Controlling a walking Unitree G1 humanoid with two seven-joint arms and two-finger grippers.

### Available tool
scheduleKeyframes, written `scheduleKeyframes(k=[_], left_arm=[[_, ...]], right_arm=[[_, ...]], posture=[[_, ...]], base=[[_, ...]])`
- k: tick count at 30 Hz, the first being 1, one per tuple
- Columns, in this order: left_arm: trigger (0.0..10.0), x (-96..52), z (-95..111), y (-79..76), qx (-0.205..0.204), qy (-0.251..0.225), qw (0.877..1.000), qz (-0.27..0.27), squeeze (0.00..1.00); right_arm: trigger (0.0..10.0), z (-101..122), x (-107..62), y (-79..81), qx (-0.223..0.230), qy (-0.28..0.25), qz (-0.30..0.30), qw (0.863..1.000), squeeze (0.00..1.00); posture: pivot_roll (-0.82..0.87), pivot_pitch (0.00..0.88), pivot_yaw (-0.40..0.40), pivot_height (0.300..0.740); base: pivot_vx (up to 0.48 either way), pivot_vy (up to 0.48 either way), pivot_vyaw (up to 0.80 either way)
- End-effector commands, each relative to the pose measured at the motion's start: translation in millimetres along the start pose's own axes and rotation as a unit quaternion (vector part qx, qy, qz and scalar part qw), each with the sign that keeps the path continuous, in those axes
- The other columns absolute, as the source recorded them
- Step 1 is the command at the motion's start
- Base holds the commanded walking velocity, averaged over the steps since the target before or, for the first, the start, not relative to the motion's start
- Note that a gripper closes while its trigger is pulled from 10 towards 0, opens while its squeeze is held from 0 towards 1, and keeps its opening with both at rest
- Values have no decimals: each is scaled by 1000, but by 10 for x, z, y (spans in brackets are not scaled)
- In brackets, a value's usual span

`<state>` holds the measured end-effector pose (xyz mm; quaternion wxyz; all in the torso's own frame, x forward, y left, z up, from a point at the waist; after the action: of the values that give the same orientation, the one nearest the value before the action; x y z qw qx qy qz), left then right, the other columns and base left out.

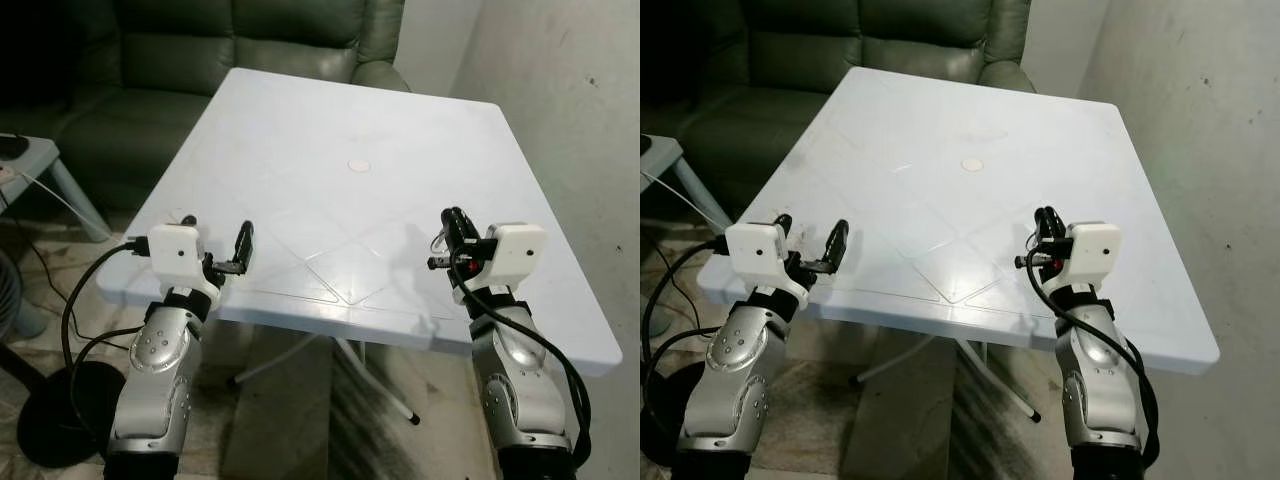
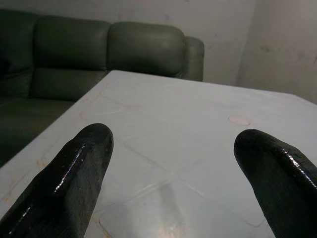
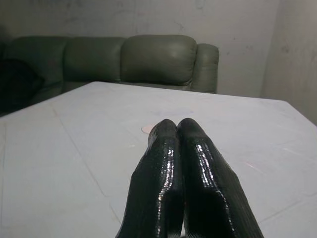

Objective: Hang keys on a hook

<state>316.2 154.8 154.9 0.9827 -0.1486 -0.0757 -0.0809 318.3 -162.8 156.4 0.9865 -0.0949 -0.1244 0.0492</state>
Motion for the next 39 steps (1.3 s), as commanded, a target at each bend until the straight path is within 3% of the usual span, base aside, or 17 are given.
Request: scheduleKeyframes(k=[1,14,27,39], left_arm=[[10000,24,-8,19,-3,1,1000,4,0],[10000,157,-32,179,-9,-1,999,41,0],[10000,296,17,195,-5,-11,999,31,0],[10000,313,19,212,-2,-16,999,30,0]], right_arm=[[10000,27,-3,-7,-14,-1,-3,1000,0],[10000,-24,43,-8,-20,15,-28,999,0],[10000,-70,79,-13,-30,24,-38,999,0],[10000,-88,82,-14,-36,27,-37,998,0]], posture=[[3,0,-46,740],[-22,0,-17,740],[-35,0,-6,740],[-32,0,-10,740]], base=[[0,0,0],[0,0,0],[0,0,0],[0,0,0]])
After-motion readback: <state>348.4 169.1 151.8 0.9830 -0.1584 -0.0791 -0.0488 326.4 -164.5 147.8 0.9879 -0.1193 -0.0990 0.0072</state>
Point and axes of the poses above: a point about 5 cm out from each wrist's last joint towards the gripper, its own x axis pointing out of the wrist towards the gripper, its own z axis along the axis of the wrist's last joint, y = z × x, the point moved 2 cm from there along x, pointing out of the wrist towards the gripper, and after that the axes turned 14 degrees about -x, right-handed, at the moved point
